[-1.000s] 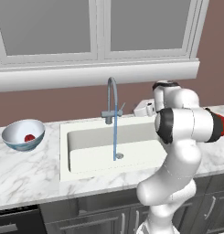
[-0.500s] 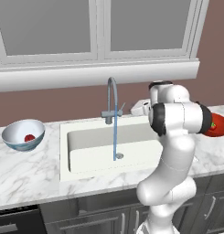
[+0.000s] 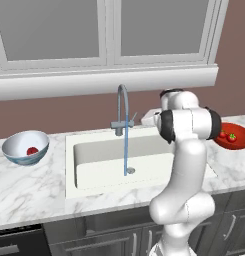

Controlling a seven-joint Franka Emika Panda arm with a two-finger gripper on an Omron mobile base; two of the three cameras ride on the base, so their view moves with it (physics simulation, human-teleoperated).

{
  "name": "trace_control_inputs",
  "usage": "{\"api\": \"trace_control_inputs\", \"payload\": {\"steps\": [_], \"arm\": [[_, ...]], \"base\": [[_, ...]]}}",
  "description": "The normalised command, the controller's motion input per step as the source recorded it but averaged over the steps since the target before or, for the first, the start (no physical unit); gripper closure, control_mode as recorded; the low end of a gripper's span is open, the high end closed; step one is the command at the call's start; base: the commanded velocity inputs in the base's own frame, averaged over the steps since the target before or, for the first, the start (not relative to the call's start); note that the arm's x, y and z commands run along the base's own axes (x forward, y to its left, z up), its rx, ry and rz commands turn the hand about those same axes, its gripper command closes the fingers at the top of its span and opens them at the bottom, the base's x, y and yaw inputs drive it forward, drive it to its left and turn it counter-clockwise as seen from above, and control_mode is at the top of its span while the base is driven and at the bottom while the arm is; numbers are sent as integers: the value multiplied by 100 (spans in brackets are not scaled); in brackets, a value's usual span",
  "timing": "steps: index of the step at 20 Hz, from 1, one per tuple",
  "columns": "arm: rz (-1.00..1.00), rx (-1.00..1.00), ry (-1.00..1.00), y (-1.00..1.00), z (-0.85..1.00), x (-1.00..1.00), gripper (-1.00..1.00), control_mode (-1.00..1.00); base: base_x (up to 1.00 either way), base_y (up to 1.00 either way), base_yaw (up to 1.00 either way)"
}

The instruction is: Pick the tomatos from the sink and place them in one bowl. Place the peach in the other bowl. Then turn off the sink faucet.

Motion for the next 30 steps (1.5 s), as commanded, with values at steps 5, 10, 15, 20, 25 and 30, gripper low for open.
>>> {"api": "trace_control_inputs", "payload": {"steps": [5,10,15,20,25,30], "arm": [[0,1,0,0,-13,35,-100,-100],[0,2,0,0,-12,38,-100,-100],[0,2,0,0,-16,37,-100,-100],[0,2,0,0,-11,34,-100,-100],[0,1,0,0,-7,31,-100,-100],[0,0,0,0,-13,24,-100,-100]], "base": [[0,0,0],[0,0,0],[0,0,0],[0,0,0],[0,0,0],[0,0,0]]}}
